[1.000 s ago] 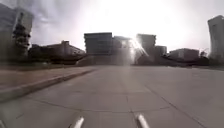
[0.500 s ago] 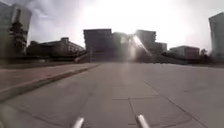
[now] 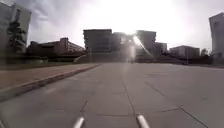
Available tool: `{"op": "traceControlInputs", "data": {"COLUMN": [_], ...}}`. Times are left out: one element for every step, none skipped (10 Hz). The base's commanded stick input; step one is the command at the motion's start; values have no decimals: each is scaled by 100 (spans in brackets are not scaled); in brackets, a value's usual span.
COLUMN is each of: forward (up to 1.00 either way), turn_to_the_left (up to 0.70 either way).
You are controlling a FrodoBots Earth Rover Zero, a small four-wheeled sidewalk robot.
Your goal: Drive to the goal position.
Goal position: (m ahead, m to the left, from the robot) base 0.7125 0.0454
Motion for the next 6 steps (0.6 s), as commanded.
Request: {"op": "traceControlInputs", "data": {"forward": [100,100,100,100,100,100], "turn_to_the_left": [0,0,0,0,0,0]}}
